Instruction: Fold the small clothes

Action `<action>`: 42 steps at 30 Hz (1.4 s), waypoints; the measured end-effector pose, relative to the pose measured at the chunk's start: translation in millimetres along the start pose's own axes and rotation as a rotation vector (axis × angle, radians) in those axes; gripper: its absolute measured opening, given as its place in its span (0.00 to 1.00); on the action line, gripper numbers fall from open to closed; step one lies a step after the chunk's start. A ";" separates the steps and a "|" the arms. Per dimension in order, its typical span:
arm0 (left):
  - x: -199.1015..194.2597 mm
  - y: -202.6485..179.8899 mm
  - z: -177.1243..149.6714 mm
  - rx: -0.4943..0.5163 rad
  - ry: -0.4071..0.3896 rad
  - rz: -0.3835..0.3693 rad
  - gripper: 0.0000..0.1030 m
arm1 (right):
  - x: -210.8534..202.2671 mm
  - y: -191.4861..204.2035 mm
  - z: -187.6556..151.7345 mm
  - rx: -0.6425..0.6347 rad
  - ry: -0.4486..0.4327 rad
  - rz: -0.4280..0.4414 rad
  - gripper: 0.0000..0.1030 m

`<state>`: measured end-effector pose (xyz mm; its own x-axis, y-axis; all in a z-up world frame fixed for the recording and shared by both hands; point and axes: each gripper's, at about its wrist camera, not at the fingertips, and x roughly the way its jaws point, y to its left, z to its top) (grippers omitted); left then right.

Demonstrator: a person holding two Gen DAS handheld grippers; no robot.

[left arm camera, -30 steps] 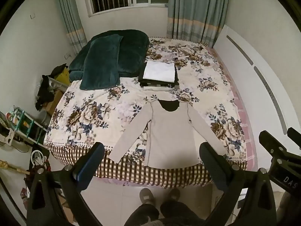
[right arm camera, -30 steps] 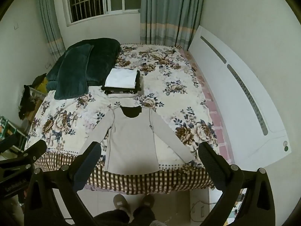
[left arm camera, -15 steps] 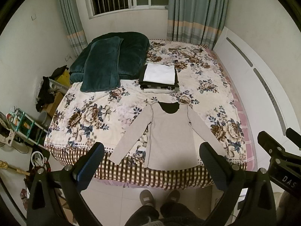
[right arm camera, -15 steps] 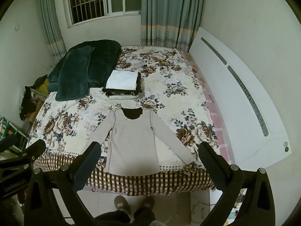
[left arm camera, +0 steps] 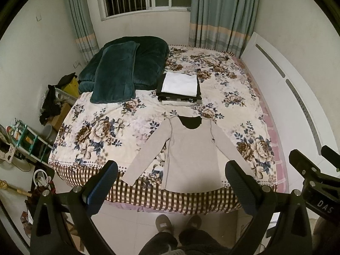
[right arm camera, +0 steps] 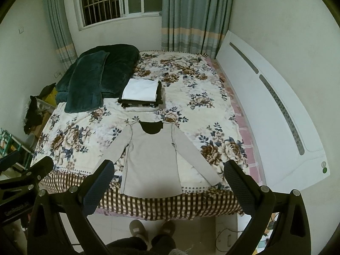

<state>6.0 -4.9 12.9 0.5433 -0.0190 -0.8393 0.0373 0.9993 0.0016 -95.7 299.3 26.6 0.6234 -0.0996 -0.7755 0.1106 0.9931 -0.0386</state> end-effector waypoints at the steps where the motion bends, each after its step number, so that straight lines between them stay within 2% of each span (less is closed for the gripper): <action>1: -0.2 -0.7 1.0 0.000 0.000 0.000 1.00 | 2.0 -1.8 -3.1 0.001 0.000 0.002 1.00; 42: -3.5 4.4 -1.8 -0.007 -0.011 -0.013 1.00 | 4.3 -5.9 -10.0 0.003 -0.008 0.005 1.00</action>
<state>2.7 -0.4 14.8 0.5517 -0.0323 -0.8334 0.0387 0.9992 -0.0132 -101.4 293.7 17.2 0.6301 -0.0954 -0.7707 0.1102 0.9934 -0.0328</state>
